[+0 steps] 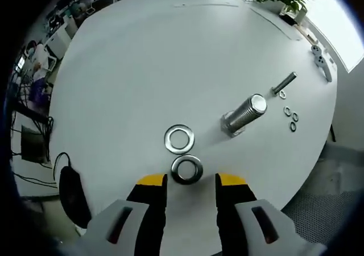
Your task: Place the washer onto the threaded stud by aligning its center hole with the stud, sliding it down to the base, and recovering from edge contact or off-axis alignment until the washer reaches the visible bottom stop.
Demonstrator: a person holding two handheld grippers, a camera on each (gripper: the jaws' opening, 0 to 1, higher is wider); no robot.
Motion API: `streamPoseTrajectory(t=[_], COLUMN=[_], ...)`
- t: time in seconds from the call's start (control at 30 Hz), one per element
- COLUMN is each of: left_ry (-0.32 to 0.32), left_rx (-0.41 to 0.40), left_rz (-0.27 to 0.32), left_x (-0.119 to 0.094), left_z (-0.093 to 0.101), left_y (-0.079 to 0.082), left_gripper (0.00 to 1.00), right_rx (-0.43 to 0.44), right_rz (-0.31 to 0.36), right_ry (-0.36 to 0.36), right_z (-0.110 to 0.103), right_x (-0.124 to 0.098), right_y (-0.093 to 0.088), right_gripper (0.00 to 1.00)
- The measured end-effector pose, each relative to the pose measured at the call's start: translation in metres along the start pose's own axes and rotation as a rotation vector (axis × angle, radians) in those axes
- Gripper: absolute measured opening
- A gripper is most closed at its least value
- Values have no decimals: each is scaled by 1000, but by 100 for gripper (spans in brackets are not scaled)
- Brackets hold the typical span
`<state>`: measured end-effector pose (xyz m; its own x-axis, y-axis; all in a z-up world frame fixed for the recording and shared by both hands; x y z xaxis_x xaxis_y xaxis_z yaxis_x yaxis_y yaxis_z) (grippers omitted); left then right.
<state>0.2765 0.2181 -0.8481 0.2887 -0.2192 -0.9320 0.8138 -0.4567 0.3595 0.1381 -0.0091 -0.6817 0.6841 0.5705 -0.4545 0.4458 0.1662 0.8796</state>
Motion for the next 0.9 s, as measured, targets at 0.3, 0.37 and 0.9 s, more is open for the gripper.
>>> streamPoseTrajectory(t=[0.3,0.37,0.9], left_ry=[18,17,10], left_rx=[137,79,90], left_rz=[-1,-9,-88], left_x=[3,2,2], left_z=[8,8,4], left_y=[7,6,4], left_gripper=[35,34,21], right_rx=[0,5,-2], right_rz=[15,17,14], right_ry=[-15,-18,-20], right_z=[3,4,4], right_x=[-1,-1,-2], right_y=[3,3,3], right_gripper=[41,41,40])
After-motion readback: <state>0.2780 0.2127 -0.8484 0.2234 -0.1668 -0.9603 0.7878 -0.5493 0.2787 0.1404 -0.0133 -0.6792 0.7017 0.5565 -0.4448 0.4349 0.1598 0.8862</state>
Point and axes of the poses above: the point that each gripper's makers call its tool centre point, and the gripper's own axes: x roughly forward along the fingers, z roughly to its right, y roughly out of its top, the point moved 2 cm from there along -x, roughly backward along the fingers, and after that the axes turned 5 degrees about z, right-handed, at the moved point
